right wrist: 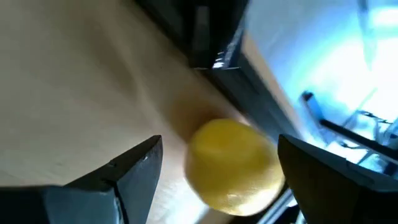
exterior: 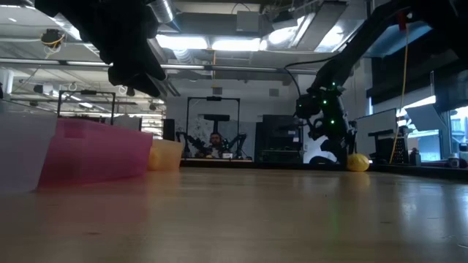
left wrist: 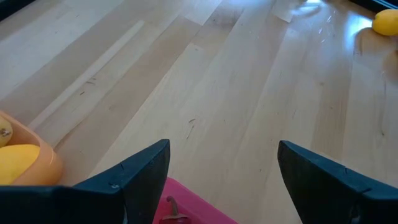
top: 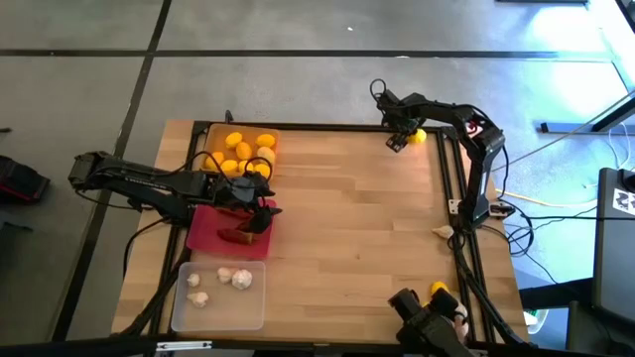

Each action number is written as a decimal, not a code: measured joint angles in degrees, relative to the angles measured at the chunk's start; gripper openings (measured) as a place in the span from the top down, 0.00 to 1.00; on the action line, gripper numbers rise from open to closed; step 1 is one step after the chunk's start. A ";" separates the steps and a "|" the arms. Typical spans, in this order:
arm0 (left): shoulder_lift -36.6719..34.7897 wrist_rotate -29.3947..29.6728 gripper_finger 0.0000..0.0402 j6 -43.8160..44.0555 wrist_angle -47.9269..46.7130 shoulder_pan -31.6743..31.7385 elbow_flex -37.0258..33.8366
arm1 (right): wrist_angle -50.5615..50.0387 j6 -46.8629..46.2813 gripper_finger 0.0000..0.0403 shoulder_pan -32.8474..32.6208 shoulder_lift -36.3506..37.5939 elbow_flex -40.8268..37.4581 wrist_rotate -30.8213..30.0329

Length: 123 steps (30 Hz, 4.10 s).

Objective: Sort produce into baskets
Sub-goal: Put the lemon into the yellow bin

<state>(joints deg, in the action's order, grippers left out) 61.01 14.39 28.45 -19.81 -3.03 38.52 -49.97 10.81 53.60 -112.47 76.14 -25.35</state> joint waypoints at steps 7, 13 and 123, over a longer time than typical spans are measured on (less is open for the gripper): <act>0.00 0.00 0.27 0.22 -0.02 0.00 0.00 | -1.94 -0.11 0.22 0.09 -0.56 -0.05 -0.50; 0.00 0.00 0.27 0.27 -0.02 0.00 0.00 | -4.24 -0.04 0.22 0.09 -0.58 -0.05 -0.63; 24.58 14.27 0.27 -5.73 54.34 2.76 0.01 | 39.89 -1.38 0.52 -55.16 13.78 -3.76 2.00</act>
<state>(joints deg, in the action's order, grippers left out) 85.60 28.67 22.72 34.52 -0.27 38.53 -10.09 9.43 -1.56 -98.69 72.38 -23.35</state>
